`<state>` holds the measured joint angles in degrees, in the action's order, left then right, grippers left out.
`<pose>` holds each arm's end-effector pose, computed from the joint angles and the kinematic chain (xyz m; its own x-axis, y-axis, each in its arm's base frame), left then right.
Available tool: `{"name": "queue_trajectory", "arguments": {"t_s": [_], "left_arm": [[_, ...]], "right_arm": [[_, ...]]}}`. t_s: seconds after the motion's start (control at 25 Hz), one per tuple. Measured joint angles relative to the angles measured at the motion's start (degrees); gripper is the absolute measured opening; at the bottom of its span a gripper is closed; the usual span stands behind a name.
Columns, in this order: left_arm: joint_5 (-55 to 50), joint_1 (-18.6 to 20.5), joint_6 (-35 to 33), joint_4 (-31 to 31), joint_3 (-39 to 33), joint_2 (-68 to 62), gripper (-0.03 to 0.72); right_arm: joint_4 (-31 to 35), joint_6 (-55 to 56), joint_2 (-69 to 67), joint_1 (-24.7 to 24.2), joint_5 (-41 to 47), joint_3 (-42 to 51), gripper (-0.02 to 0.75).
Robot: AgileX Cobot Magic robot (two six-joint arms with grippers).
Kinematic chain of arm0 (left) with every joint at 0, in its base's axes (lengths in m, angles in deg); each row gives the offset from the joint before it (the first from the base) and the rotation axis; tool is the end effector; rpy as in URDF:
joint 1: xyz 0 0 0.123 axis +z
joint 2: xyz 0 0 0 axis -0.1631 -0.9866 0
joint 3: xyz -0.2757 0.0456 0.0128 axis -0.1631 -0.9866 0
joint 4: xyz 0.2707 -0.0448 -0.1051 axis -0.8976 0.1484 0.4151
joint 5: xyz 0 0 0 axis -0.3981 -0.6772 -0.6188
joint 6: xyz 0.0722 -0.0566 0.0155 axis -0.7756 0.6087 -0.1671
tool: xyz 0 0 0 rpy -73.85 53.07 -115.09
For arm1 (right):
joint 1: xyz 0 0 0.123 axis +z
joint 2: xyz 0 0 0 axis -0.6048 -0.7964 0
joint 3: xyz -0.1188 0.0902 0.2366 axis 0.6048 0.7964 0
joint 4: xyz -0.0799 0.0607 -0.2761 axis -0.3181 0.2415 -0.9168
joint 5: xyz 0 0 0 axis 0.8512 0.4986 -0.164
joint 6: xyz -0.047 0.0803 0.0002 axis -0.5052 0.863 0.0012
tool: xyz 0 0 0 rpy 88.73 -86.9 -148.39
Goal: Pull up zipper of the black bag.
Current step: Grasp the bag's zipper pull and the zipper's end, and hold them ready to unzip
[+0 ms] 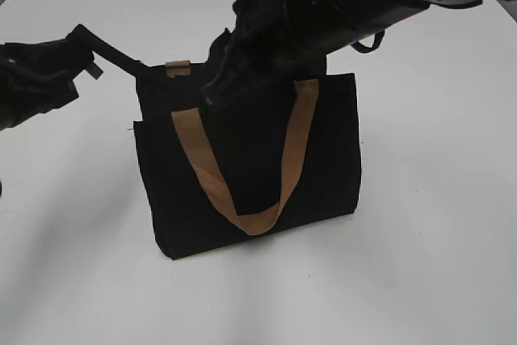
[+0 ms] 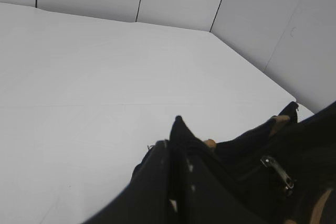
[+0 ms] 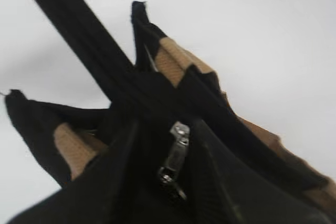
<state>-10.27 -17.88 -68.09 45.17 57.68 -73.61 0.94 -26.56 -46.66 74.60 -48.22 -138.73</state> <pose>0.2328 -0.1177 0.2076 -0.1655 -0.0816 -0.9828 0.4182 0.8967 -0.1449 0.3253 0.2658 0.2445 -0.3093 -0.5647 -0.7651 -0.8001 0.5895 -0.1116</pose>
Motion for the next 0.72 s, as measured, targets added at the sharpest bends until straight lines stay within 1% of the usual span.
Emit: {"name": "queue_trajectory", "arguments": {"t_s": [0.12,0.44,0.6,0.72], "left_arm": [[0.0,0.0,0.0,0.0,0.0,0.0,0.005],[0.04,0.0,0.0,0.0,0.0,0.0,0.005],[0.04,0.0,0.0,0.0,0.0,0.0,0.005],[0.04,0.0,0.0,0.0,0.0,0.0,0.005]], "right_arm": [[0.27,-1.96,-0.18,0.89,0.0,0.0,0.253],[-0.75,-2.48,-1.15,-1.4,0.26,0.1,0.253],[-1.22,-2.55,-1.15,-1.46,2.67,0.1,0.253],[-1.51,-2.6,-1.15,-1.64,3.21,0.1,0.225]]}}
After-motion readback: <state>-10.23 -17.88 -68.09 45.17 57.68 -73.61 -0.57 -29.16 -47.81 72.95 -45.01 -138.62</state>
